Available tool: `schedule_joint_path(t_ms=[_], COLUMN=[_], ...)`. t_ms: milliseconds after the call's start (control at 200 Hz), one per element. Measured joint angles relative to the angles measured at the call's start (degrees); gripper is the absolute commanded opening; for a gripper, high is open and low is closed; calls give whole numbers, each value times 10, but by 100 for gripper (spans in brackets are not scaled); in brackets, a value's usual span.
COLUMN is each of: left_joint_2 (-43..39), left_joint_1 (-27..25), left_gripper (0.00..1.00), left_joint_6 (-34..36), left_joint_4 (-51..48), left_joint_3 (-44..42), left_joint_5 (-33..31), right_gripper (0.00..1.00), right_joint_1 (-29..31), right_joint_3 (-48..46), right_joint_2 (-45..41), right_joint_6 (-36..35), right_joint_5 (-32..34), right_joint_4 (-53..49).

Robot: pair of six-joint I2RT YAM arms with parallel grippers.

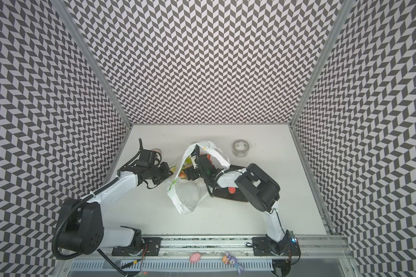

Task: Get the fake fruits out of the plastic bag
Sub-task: 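Grasp the yellow pear with leaves using the right gripper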

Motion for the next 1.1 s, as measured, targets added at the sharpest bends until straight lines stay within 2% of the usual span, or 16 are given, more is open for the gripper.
schedule_joint_path(t_ms=[391,626,866,1101], left_joint_2=[26,25,9,-33], left_joint_1=[0,0,0,0], left_gripper=[0,0,0,0], left_joint_6=[21,21,12,-44], left_joint_4=[-5,-12,-13,-11], left_joint_3=[2,3,3,-5], left_joint_5=[-2,-14,-23,-49], right_gripper=[81,65,42,38], right_joint_1=[-1,-1,1,10], right_joint_3=[59,75,74,19], right_joint_2=[70,86,85,28], right_joint_6=[-44,-64,-81,-77], right_joint_5=[-28,-31,-33,-24], right_joint_4=[2,-1,-3,-16])
